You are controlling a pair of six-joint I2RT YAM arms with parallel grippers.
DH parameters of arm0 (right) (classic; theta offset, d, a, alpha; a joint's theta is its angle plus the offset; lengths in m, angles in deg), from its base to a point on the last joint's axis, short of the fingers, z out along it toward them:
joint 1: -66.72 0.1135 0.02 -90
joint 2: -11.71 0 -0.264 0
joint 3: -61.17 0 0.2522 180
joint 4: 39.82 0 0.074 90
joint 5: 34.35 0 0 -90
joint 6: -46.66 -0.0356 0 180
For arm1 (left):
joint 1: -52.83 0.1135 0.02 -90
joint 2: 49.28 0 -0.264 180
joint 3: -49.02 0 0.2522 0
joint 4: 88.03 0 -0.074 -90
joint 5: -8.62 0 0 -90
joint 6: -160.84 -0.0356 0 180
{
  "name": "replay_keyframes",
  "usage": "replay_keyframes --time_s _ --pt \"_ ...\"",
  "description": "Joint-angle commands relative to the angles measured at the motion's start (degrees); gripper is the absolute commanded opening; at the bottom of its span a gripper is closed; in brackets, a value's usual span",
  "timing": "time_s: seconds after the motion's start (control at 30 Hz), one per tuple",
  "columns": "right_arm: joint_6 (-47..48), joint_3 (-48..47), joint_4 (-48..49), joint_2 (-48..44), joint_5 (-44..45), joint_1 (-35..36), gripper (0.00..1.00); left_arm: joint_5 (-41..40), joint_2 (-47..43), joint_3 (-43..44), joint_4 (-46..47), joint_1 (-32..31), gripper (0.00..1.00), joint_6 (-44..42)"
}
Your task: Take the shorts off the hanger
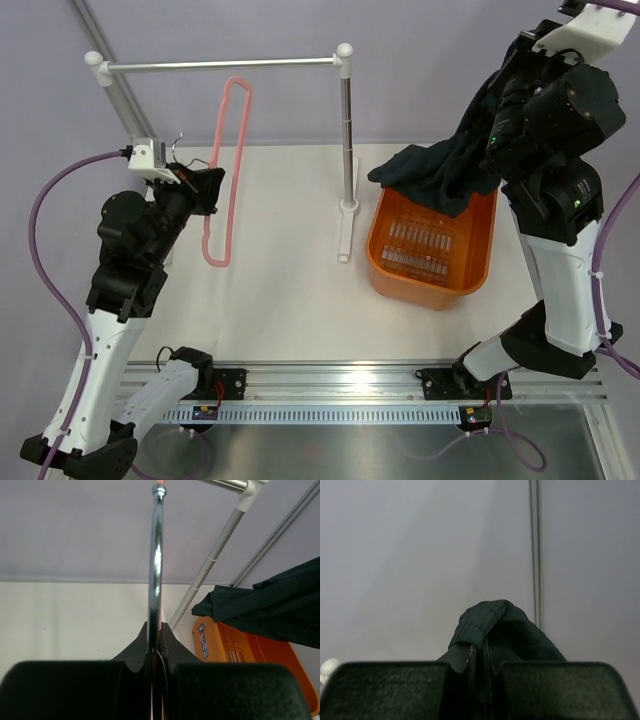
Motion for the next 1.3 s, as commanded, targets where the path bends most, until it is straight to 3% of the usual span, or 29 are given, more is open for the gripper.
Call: replay_keyframes --time_s 0.0,0.33,0.47,0.7,0.77,0.83,0.87,0.97,1.07,1.27 --pt "-9.1 5.1 -4.2 -0.2 -6.0 -1.8 0.00 2.0 -1.8 -0.7 2.0 0.1 0.00 -1.2" --pt "-18.6 10.8 -10.6 1.3 -16.9 -2.8 0.00 2.7 -2.9 -3.3 1.0 0.1 0.00 -1.0" --pt "-22.9 20.0 -10.6 -0.3 -14.1 -4.7 0.00 2.2 -3.0 -3.5 -0.3 0.1 0.00 -1.7" --pt "-36.8 42.0 -13.5 -10.0 -18.0 -13.0 0.03 2.5 -2.9 -2.2 -6.2 0.1 0.00 -2.6" --pt "-39.1 47.3 -14.1 -12.4 -17.9 -13.1 0.20 2.5 -3.0 -1.9 -7.6 0.1 0.00 -3.2" --pt "-40.7 49.7 -15.0 -14.3 -18.5 -13.2 0.45 1.9 -2.6 -1.4 -9.4 0.1 0.00 -3.7" --pt "-42.0 51.6 -15.3 -14.8 -19.1 -13.2 0.66 2.1 -2.2 -1.2 -10.0 0.1 0.00 -3.9" --pt "-42.6 54.5 -14.2 -17.8 -22.9 -13.2 0.90 3.5 -0.3 0.5 -12.3 0.1 0.00 -4.7" --pt "-42.6 55.2 -14.2 -19.9 -25.4 -13.2 0.96 5.8 2.6 3.4 -13.8 0.1 0.00 -5.7" --pt "-42.2 55.4 -14.3 -23.6 -31.6 -13.2 0.97 11.2 11.3 13.0 -18.3 0.1 0.00 -8.0"
